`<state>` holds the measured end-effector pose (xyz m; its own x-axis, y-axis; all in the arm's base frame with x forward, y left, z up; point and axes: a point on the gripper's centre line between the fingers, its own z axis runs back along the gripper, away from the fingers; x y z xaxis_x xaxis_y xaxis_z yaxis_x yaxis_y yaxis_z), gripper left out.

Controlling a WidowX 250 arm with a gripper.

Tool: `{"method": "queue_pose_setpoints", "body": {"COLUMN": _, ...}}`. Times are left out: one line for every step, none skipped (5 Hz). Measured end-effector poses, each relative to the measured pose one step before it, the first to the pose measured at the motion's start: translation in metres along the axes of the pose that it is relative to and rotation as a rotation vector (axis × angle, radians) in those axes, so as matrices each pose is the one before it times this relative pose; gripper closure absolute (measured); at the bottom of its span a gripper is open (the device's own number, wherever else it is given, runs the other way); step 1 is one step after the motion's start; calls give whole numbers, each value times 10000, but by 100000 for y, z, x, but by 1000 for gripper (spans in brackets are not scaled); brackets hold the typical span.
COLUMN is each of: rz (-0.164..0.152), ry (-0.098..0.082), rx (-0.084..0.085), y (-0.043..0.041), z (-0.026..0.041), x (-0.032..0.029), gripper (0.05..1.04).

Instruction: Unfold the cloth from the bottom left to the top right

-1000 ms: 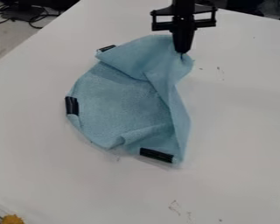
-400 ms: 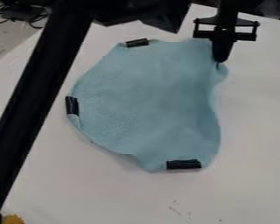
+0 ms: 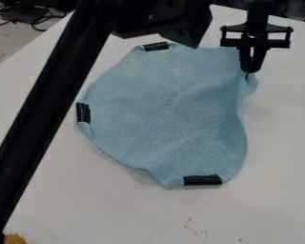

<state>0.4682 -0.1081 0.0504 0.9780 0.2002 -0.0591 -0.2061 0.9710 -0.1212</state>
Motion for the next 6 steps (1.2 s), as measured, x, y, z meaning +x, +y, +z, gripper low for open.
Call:
{"method": "queue_pose_setpoints", "body": {"rz": 120, "ry": 403, "rx": -379, "y": 506, "z": -2180, "x": -404, "gripper": 598}}
{"method": "queue_pose_setpoints", "body": {"rz": -30, "ry": -61, "rx": -304, "y": -274, "z": 499, "x": 132, "gripper": 301}}
{"method": "queue_pose_setpoints", "body": {"rz": -146, "ry": -369, "rx": -222, "y": -526, "z": 1405, "x": 202, "gripper": 87}}
{"method": "queue_pose_setpoints", "body": {"rz": -120, "ry": -372, "rx": -142, "y": -612, "z": 2127, "x": -334, "gripper": 83}}
{"method": "queue_pose_setpoints", "body": {"rz": -254, "ry": 107, "rx": -100, "y": -347, "z": 2085, "x": -957, "gripper": 83}}
{"method": "queue_pose_setpoints", "body": {"rz": 201, "ry": 249, "rx": 184, "y": 747, "z": 1967, "x": -935, "gripper": 83}}
